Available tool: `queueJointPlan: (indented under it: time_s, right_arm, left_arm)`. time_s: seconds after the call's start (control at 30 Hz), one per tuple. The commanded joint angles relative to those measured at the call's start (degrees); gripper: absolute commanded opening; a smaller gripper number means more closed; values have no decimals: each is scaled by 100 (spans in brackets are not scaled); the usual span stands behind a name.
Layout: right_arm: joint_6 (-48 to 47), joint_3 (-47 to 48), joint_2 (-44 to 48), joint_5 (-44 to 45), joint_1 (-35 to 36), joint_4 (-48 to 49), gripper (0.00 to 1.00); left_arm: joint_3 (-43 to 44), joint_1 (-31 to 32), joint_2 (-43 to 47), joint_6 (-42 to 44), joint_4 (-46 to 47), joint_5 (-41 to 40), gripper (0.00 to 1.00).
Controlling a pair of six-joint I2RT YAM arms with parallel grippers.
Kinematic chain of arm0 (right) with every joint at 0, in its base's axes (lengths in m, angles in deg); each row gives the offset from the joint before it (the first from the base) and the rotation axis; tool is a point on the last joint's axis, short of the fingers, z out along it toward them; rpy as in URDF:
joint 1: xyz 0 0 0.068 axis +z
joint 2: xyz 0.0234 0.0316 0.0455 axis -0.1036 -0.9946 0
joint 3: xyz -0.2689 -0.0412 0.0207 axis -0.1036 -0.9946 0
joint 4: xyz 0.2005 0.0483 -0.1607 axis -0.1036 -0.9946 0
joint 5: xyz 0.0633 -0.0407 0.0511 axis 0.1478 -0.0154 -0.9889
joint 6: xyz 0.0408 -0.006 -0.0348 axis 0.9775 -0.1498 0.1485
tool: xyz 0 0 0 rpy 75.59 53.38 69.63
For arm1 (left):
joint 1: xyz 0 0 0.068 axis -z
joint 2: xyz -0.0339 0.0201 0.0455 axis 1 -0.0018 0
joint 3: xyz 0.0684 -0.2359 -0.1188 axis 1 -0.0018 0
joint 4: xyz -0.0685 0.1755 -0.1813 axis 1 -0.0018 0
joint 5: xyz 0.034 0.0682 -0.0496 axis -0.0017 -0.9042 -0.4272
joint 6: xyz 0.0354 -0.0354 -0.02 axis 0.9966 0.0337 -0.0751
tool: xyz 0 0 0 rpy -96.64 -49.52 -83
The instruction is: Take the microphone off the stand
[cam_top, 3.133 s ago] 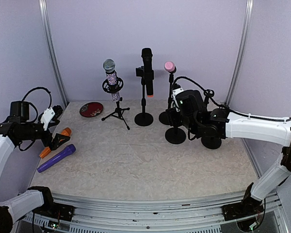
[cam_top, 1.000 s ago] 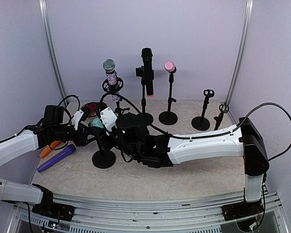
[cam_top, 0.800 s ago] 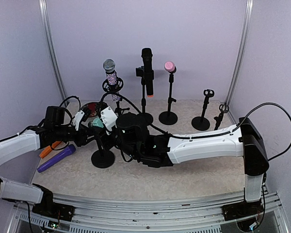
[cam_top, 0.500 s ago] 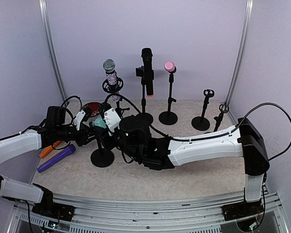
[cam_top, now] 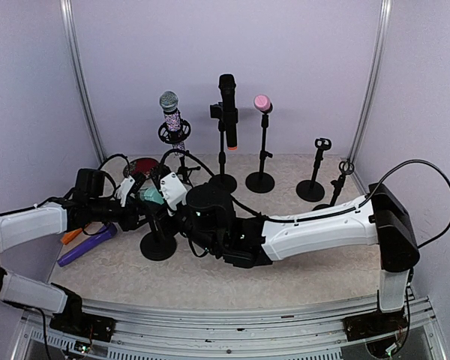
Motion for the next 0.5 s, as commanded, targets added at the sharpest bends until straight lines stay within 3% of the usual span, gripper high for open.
queueJointPlan:
  time_s: [0.0,0.2,0.47]
  right_arm:
    - [48,42,235,-324,225,486,0]
    - [-269,-116,487,-152,353,577,0]
    - [-729,-927,1301,367,706,1033,0]
  left_arm:
    - [-49,6,4,121,61,-187,28]
    - [-201,-68,64,163,155,-492,11]
    - [-129,-58,47,202,277,-768,2]
